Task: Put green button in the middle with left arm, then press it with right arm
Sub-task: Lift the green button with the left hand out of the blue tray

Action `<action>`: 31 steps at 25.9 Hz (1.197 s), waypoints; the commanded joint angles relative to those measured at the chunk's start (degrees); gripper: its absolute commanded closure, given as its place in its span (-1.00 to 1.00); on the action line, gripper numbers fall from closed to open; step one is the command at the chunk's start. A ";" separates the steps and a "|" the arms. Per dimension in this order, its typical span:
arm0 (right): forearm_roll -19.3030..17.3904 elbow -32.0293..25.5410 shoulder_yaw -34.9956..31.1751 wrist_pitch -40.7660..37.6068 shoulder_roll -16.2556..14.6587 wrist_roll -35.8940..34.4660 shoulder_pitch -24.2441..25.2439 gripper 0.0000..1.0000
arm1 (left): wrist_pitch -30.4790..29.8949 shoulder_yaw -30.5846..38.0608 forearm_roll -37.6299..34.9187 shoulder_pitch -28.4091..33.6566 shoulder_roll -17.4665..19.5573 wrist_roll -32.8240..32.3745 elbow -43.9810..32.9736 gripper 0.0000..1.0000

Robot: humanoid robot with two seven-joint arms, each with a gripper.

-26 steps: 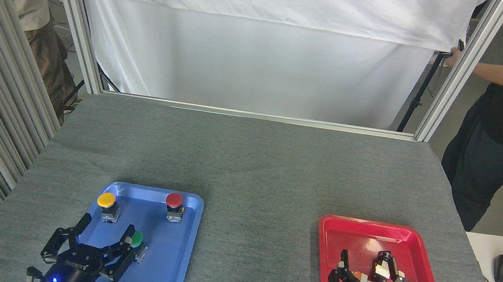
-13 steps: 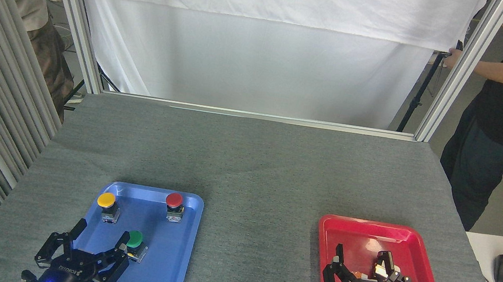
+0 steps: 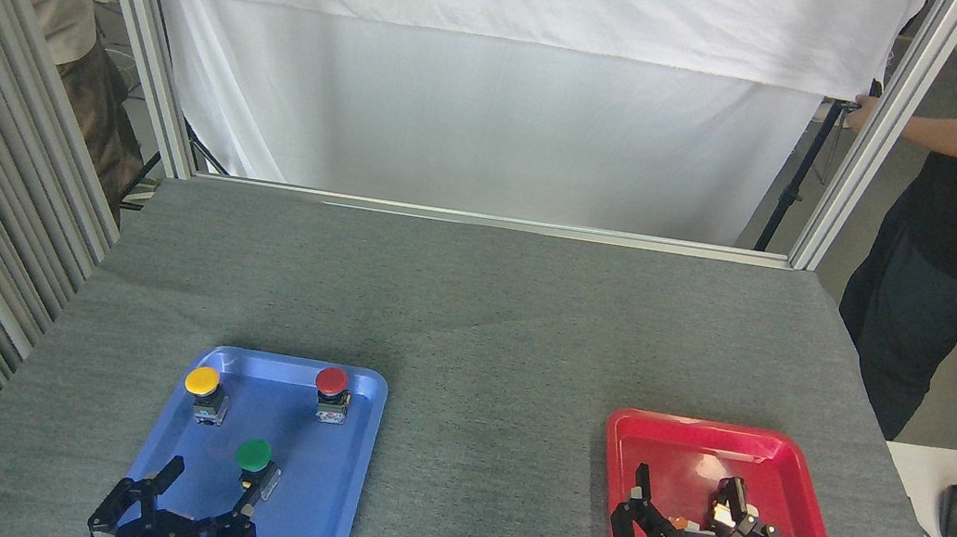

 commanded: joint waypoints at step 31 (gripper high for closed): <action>-0.01 0.55 1.77 0.54 0.26 0.13 -0.16 -1.00 | -8.22 -3.62 -0.68 -13.32 -2.17 -1.11 19.80 0.33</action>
